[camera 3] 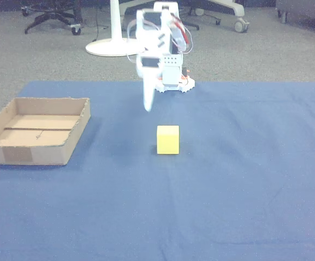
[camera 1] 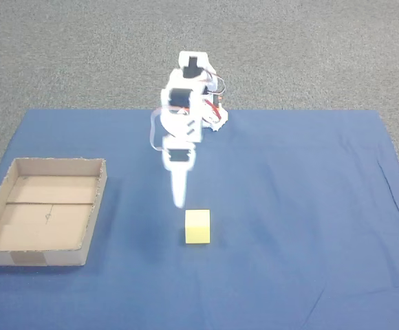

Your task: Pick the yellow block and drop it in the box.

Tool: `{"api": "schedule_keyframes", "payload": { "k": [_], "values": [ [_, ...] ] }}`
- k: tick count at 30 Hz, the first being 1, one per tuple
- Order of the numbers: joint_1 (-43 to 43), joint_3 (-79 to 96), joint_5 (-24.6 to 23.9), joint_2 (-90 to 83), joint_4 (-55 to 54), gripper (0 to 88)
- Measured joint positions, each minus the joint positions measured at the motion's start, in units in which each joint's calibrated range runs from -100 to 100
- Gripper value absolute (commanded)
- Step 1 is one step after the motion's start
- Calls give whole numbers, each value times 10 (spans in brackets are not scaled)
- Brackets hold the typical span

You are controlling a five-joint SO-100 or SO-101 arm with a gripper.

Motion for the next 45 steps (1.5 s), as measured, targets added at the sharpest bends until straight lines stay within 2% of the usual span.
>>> {"api": "schedule_keyframes", "payload": {
  "k": [6,18,25,32,36,40,45],
  "values": [
    [-49,-107,0,97,76,422],
    [-43,-171,-3,199,44,412],
    [-45,-194,0,232,37,235],
    [-44,-212,3,228,41,184],
    [-38,-211,6,194,60,169],
    [-22,-211,8,72,72,180],
    [101,-210,19,-118,60,191]
  ]
}}
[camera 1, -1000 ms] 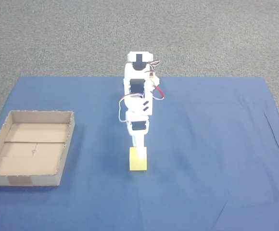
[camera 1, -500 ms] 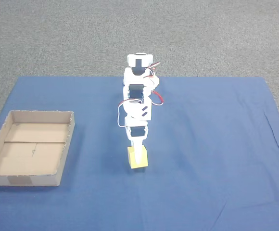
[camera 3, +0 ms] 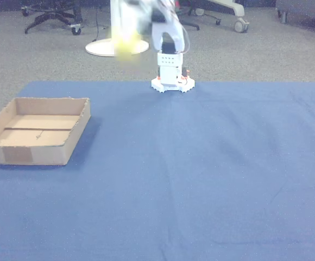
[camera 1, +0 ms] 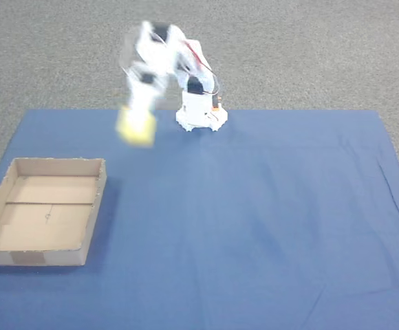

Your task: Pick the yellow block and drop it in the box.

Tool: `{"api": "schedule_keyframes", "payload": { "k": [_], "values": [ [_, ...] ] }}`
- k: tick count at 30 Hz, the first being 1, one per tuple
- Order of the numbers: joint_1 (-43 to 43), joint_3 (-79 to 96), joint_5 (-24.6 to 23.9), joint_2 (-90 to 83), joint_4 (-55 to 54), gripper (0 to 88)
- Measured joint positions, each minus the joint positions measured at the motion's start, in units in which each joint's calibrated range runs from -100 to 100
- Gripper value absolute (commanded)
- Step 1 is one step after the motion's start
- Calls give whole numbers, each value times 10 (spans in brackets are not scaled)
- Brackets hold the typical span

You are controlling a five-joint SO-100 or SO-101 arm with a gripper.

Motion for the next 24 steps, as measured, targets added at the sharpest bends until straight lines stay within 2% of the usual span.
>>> {"api": "schedule_keyframes", "payload": {
  "k": [6,10,14,15,22,24],
  "values": [
    [188,5,19,14,-107,193],
    [240,-8,45,168,-167,194],
    [247,-36,67,317,-208,192],
    [247,-36,71,331,-209,207],
    [259,-52,97,381,-189,485],
    [257,-52,97,381,-170,488]
  ]
}}
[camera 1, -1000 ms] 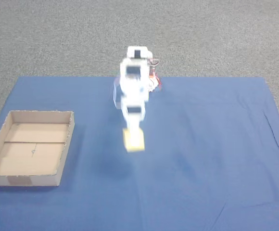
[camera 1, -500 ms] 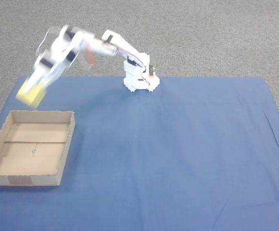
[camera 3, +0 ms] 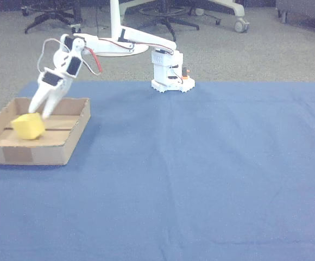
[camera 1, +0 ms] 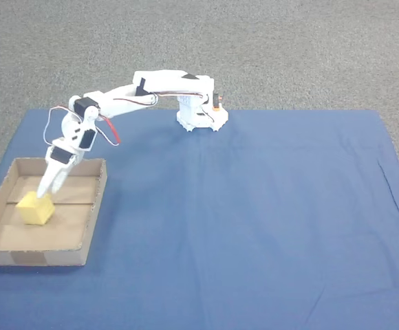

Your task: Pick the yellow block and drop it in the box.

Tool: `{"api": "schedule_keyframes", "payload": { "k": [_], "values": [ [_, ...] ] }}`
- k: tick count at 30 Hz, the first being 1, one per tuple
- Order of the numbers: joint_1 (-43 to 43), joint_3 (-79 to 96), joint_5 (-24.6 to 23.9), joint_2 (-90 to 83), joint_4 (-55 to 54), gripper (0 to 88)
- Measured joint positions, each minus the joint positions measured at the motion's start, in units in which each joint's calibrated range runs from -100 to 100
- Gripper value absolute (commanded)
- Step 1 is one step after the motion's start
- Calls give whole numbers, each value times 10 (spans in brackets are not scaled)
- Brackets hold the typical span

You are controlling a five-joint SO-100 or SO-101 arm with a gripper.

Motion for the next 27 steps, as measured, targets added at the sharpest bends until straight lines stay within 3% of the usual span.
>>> {"api": "schedule_keyframes", "payload": {
  "k": [5,7,10,13,14,16,21,25,27],
  "values": [
    [-22,99,-50,-114,18,342],
    [-63,141,-98,-252,32,332],
    [-127,223,-146,-509,37,238],
    [-225,373,-160,-790,34,21],
    [-258,441,-161,-880,24,2],
    [-326,618,-155,-1065,-17,2],
    [-387,1131,-181,-1394,-105,2],
    [-403,1520,-190,-1501,-291,2],
    [-411,1648,-184,-1541,-328,2]
  ]
}}
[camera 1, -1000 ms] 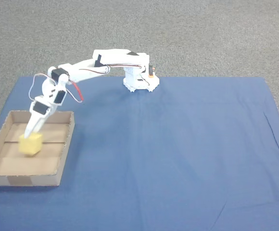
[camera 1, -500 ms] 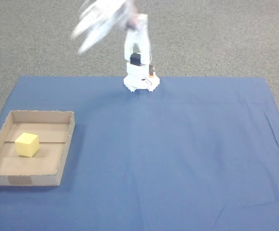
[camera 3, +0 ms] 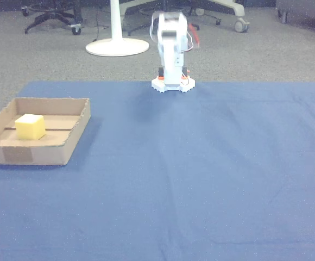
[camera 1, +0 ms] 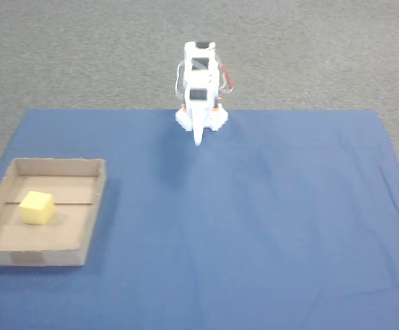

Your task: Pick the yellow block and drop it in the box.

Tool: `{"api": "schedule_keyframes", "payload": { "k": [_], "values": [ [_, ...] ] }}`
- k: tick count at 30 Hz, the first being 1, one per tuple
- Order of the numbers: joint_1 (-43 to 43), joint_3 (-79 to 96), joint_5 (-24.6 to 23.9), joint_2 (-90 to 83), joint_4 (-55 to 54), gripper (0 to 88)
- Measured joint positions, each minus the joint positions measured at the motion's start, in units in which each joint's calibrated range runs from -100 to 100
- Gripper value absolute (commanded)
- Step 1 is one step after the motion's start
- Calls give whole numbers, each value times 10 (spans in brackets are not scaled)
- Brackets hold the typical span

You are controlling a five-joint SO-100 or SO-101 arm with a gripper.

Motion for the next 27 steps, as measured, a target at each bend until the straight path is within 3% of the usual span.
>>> {"api": "schedule_keyframes", "payload": {
  "k": [13,17,21,22,27],
  "values": [
    [-22,77,0,-63,139,2],
    [-12,77,-9,-64,142,2],
    [-1,77,-17,-63,144,55],
    [2,77,-21,-63,144,6],
    [2,77,-18,-63,144,2]
  ]
}}
